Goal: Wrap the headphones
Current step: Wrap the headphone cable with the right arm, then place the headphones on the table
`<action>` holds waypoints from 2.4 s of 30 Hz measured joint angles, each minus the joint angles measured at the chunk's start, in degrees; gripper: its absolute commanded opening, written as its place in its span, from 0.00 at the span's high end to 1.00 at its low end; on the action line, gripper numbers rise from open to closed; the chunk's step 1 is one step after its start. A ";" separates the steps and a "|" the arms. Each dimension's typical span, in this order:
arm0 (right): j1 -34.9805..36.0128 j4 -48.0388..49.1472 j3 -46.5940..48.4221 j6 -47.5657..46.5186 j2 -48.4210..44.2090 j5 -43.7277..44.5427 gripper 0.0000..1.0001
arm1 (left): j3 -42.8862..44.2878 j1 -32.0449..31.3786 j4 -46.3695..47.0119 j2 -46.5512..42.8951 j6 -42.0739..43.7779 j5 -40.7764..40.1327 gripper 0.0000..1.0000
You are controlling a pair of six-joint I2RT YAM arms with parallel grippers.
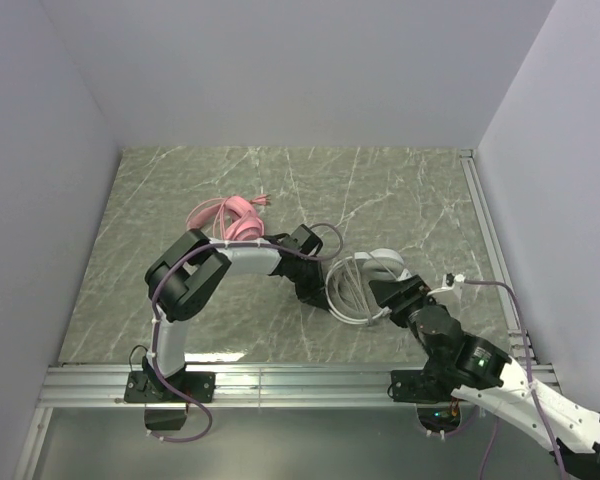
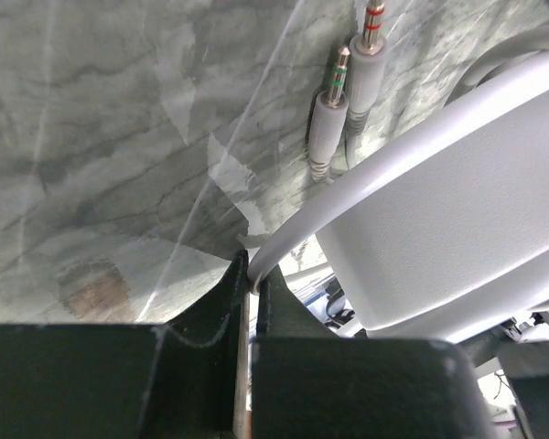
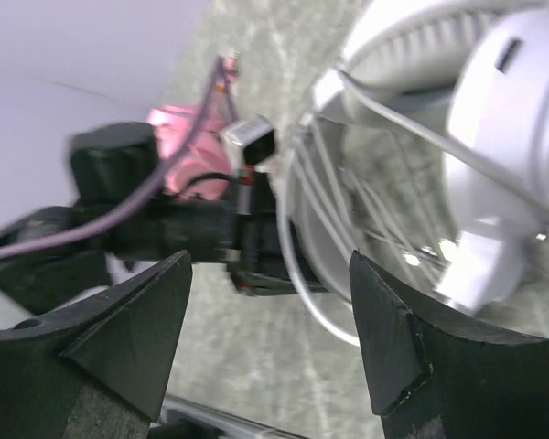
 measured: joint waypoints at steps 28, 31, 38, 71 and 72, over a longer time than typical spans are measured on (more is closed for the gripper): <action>-1.01 7.80 2.43 -6.01 5.64 -6.64 0.37 | 3.10 0.02 -7.87 -1.53 4.24 -3.87 0.84; -1.68 13.99 1.57 -6.99 12.76 -12.15 0.48 | 3.10 0.02 -7.87 -1.53 4.22 -3.87 0.84; -1.92 23.87 1.31 -9.60 25.31 -22.99 0.65 | 3.10 0.04 -7.80 -1.53 4.22 -3.82 0.84; -14.58 47.21 -8.90 -10.93 44.06 -39.21 0.71 | -0.92 1.40 -13.40 -14.23 7.87 -10.16 0.01; -14.75 47.21 -8.90 -11.04 44.06 -39.30 0.71 | -1.11 1.40 -13.40 -14.86 7.91 -10.23 0.01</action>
